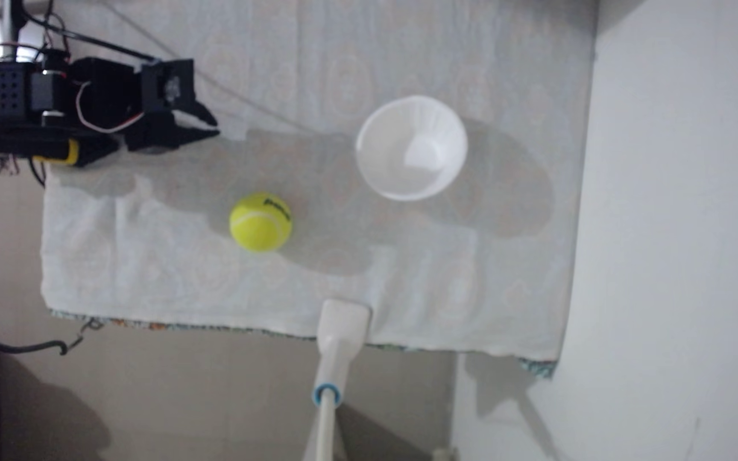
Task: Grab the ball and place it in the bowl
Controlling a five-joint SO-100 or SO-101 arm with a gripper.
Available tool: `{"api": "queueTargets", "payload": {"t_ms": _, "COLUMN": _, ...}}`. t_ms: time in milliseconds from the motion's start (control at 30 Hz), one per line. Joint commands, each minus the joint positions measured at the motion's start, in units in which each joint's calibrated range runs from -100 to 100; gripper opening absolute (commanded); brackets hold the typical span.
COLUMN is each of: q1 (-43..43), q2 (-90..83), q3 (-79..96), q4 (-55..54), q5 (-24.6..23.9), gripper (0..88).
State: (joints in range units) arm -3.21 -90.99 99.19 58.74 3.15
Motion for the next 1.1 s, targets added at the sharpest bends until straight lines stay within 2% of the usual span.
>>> {"api": "queueTargets", "payload": {"t_ms": 0, "q1": 0.5, "q2": -0.6, "q3": -3.5, "q4": 1.8, "q5": 0.0, "gripper": 0.2}}
{"api": "queueTargets", "payload": {"t_ms": 433, "q1": 1.1, "q2": -0.6, "q3": -15.7, "q4": 8.5, "q5": 0.2, "gripper": 0.1}}
{"api": "queueTargets", "payload": {"t_ms": 1067, "q1": 6.7, "q2": -0.7, "q3": -27.6, "q4": 11.4, "q5": 1.0, "gripper": 0.1}}
